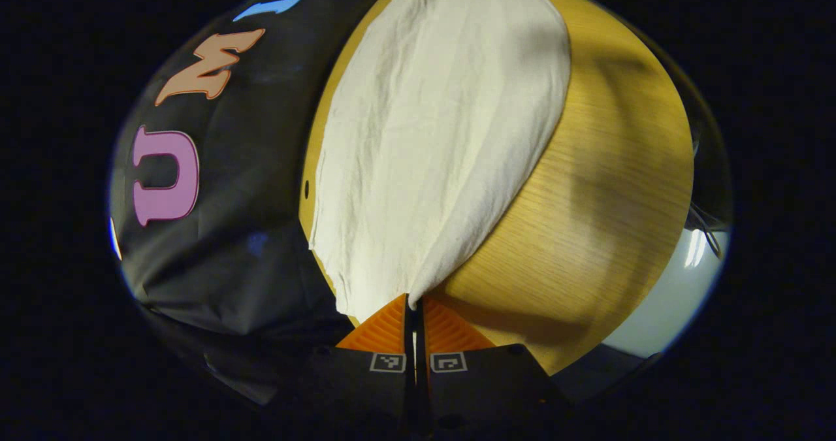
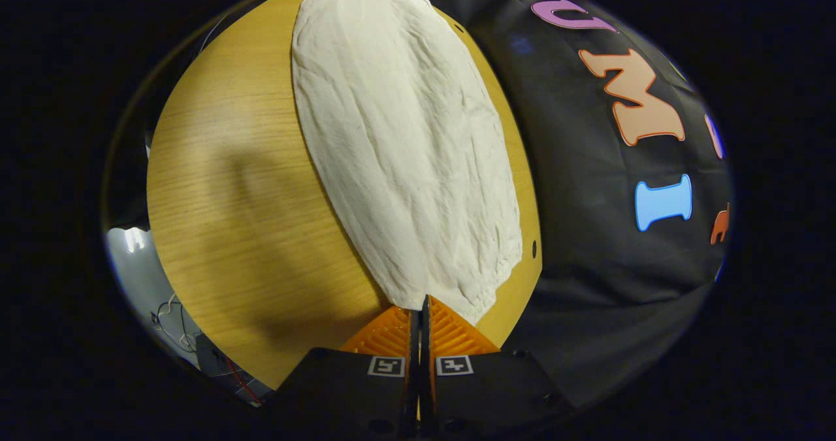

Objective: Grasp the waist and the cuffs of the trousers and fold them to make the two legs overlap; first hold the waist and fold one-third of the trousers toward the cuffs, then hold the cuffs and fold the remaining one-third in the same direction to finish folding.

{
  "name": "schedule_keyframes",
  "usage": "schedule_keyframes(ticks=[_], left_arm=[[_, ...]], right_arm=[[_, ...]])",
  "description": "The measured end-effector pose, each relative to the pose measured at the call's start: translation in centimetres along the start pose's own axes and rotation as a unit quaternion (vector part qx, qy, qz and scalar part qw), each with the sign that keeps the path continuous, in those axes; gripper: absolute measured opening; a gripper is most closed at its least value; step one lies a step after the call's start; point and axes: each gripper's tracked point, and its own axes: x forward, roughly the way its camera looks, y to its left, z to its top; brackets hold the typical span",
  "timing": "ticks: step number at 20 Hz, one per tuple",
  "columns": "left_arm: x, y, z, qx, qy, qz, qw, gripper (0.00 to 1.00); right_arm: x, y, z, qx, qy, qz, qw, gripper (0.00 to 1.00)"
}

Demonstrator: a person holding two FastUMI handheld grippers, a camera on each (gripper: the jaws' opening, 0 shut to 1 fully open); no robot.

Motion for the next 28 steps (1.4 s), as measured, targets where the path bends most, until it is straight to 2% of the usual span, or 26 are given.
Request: schedule_keyframes(ticks=[2, 3, 8, 9, 12, 13, 17, 20, 21, 25, 28], left_arm=[[-1.1, 2.5, 0.8, -0.020, 0.002, 0.026, 0.999, 0.00], [-1.6, 3.5, 1.2, -0.027, 0.006, 0.037, 0.999, 0.00], [-2.9, 8.7, 2.9, -0.057, 0.022, 0.094, 0.994, 0.00], [-2.9, 9.4, 3.5, -0.068, 0.026, 0.105, 0.992, 0.00], [-2.9, 11.3, 5.1, -0.087, 0.021, 0.132, 0.987, 0.00], [-3.2, 11.0, 4.9, -0.093, 0.019, 0.140, 0.986, 0.00], [-2.0, 11.2, 5.1, -0.118, 0.003, 0.146, 0.982, 0.00], [-0.8, 11.7, 5.7, -0.139, -0.009, 0.147, 0.979, 0.00], [0.2, 12.2, 6.0, -0.148, -0.012, 0.141, 0.979, 0.00], [5.9, 14.9, 7.2, -0.193, -0.029, 0.123, 0.973, 0.00], [9.7, 15.3, 7.6, -0.194, -0.027, 0.120, 0.973, 0.00]], right_arm=[[-0.8, -1.8, 0.4, 0.011, -0.010, -0.018, 1.000, 0.05], [-1.0, -3.1, 0.6, 0.021, -0.014, -0.032, 0.999, 0.03], [-1.7, -9.4, 2.0, 0.077, -0.046, -0.086, 0.992, 0.03], [-1.5, -10.7, 2.5, 0.082, -0.053, -0.096, 0.991, 0.00], [-1.1, -13.7, 3.6, 0.101, -0.060, -0.116, 0.986, 0.05], [-0.7, -14.7, 4.0, 0.108, -0.060, -0.122, 0.985, 0.03], [1.3, -18.0, 5.2, 0.146, -0.041, -0.143, 0.978, 0.03], [3.3, -19.5, 6.6, 0.197, -0.022, -0.154, 0.968, 0.03], [4.0, -20.1, 6.9, 0.210, -0.014, -0.157, 0.965, 0.05], [8.3, -21.4, 8.1, 0.261, 0.012, -0.166, 0.951, 0.03], [12.0, -21.7, 9.0, 0.275, 0.033, -0.166, 0.946, 0.00]])
